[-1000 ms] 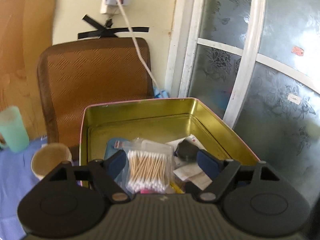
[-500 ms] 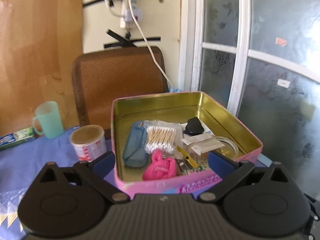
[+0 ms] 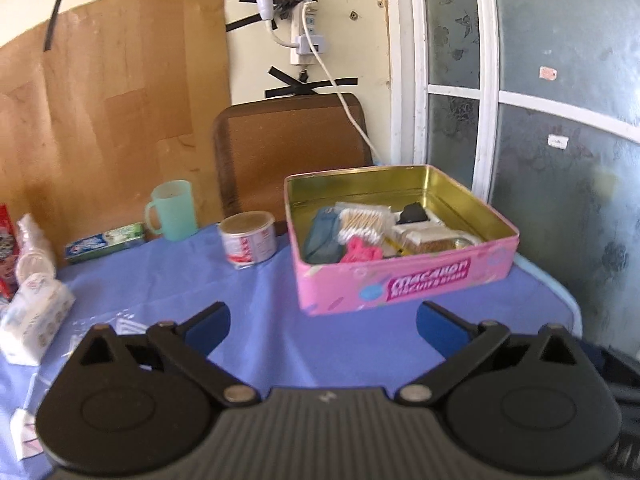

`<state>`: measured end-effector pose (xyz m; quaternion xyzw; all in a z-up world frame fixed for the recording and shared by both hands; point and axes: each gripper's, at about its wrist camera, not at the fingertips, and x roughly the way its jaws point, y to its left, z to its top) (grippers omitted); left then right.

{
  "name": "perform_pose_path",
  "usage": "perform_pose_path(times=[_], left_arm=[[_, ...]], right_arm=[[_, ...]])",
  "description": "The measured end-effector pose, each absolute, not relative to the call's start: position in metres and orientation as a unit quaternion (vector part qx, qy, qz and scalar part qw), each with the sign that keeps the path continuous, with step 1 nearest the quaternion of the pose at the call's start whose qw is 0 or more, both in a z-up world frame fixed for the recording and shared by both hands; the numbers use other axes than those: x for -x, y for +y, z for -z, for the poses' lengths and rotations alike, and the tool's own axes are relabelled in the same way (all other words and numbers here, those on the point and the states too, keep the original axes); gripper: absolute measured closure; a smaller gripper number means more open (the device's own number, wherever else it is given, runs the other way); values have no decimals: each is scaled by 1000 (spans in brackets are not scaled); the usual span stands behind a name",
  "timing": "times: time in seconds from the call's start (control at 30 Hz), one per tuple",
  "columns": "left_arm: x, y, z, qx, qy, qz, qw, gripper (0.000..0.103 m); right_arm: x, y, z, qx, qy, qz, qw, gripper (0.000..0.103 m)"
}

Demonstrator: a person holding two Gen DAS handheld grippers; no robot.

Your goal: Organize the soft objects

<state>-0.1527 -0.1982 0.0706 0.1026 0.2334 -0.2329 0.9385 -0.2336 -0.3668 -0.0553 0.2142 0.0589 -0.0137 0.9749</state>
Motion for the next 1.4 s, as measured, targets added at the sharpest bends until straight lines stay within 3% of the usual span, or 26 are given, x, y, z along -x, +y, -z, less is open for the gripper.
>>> perform_pose_path(times=[0.27, 1.4], left_arm=[[163, -168, -65, -103, 210, 181, 955, 0], [170, -169, -34, -135, 240, 139, 951, 0]], right_arm=[[222, -352, 63, -224, 69, 16, 972, 0], [228, -358, 64, -247, 52, 32, 967, 0]])
